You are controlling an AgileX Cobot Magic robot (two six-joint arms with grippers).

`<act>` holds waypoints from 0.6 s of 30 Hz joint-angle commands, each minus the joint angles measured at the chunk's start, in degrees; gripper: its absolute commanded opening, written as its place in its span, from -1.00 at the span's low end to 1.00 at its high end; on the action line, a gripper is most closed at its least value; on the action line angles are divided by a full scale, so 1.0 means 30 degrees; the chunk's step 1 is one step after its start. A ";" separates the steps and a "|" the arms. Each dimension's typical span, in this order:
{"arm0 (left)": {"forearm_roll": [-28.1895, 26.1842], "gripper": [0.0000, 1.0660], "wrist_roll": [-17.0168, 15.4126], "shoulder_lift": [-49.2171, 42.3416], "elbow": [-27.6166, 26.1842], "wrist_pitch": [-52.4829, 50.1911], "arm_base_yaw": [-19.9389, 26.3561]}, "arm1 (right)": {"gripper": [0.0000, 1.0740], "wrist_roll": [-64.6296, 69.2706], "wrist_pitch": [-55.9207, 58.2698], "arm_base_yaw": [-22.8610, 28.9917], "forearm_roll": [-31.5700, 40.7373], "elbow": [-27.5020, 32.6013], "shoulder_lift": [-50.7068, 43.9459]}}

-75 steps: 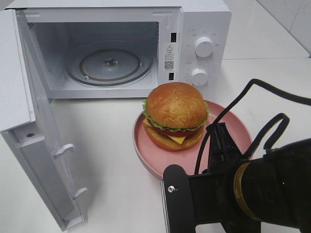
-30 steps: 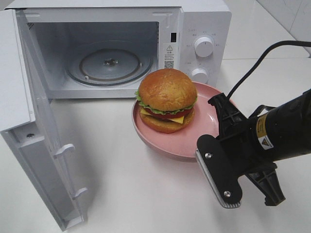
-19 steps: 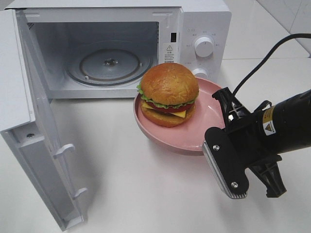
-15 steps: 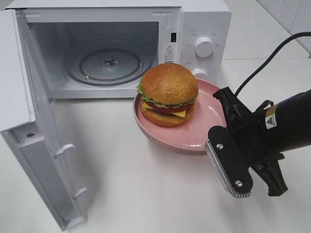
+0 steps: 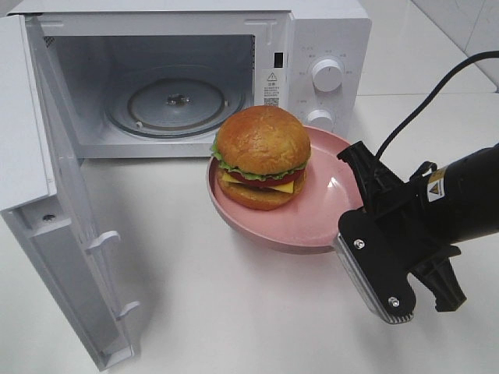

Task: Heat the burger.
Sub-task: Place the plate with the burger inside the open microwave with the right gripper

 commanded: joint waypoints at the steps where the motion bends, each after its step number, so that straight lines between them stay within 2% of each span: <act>1: -0.0076 0.88 0.0019 -0.0019 0.0057 -0.0038 0.0038 | -1.00 0.0592 -0.0936 -0.0057 -0.0477 -0.0745 -0.0076; 7: -0.0076 0.88 0.0019 -0.0019 0.0057 -0.0038 0.0038 | -1.00 0.0649 -0.0802 -0.0019 -0.0554 -0.1356 -0.0019; 18: -0.0076 0.88 0.0019 -0.0019 0.0057 -0.0038 0.0038 | -1.00 0.1585 -0.0821 0.1566 -0.1070 -0.2578 0.0974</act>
